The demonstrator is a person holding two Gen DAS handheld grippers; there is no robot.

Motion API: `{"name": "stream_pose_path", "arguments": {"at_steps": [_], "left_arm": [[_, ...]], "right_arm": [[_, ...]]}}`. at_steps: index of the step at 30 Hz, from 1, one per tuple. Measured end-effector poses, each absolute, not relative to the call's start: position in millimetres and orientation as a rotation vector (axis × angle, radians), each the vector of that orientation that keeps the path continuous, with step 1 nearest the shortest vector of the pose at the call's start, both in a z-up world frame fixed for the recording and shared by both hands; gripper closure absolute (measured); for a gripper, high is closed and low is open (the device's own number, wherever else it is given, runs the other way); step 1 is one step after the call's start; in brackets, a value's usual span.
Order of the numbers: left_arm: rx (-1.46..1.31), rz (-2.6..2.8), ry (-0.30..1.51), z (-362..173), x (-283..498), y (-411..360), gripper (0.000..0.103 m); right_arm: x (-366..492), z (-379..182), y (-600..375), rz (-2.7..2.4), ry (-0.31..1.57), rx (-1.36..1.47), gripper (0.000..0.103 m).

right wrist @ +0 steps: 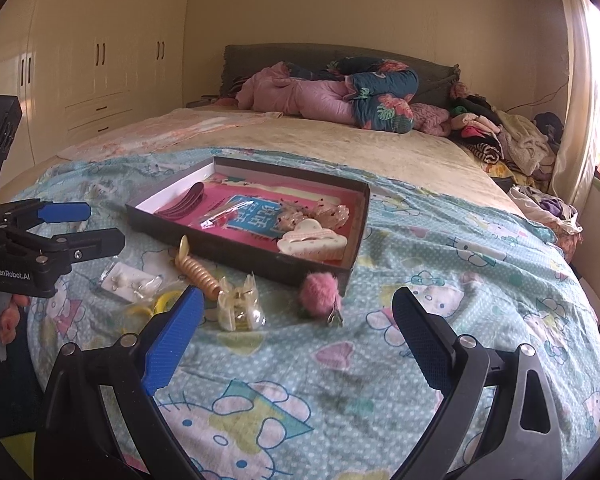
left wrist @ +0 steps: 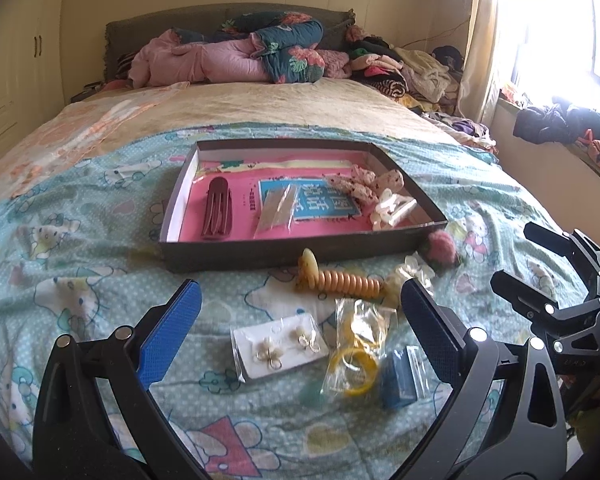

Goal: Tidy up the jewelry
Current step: 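Close the right tool on the clear claw clip while the left tool reaches toward the yellow bag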

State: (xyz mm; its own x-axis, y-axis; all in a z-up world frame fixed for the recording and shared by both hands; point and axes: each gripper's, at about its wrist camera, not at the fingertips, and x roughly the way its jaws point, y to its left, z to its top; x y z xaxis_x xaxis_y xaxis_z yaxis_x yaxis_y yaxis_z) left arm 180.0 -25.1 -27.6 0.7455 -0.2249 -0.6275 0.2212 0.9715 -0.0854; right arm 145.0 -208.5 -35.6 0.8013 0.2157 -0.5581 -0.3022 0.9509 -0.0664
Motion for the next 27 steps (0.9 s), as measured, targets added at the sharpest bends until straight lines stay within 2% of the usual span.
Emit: {"name": "stream_pose_path", "arguments": {"at_steps": [17, 22, 25, 27], "left_arm": [[0.008, -0.265, 0.816, -64, 164, -28, 0.013], [-0.037, -0.294, 0.881, -76, 169, -24, 0.034], [-0.074, -0.323, 0.917, -83, 172, -23, 0.046], [-0.086, -0.333, 0.932, -86, 173, -23, 0.049]], "right_arm": [[136, -51, -203, 0.343, 0.608, -0.172, 0.011], [142, -56, -201, 0.359, 0.620, -0.176, 0.012], [149, -59, -200, 0.368, 0.634, -0.180, 0.016], [156, -62, -197, 0.375, 0.649, -0.183, 0.020]]}}
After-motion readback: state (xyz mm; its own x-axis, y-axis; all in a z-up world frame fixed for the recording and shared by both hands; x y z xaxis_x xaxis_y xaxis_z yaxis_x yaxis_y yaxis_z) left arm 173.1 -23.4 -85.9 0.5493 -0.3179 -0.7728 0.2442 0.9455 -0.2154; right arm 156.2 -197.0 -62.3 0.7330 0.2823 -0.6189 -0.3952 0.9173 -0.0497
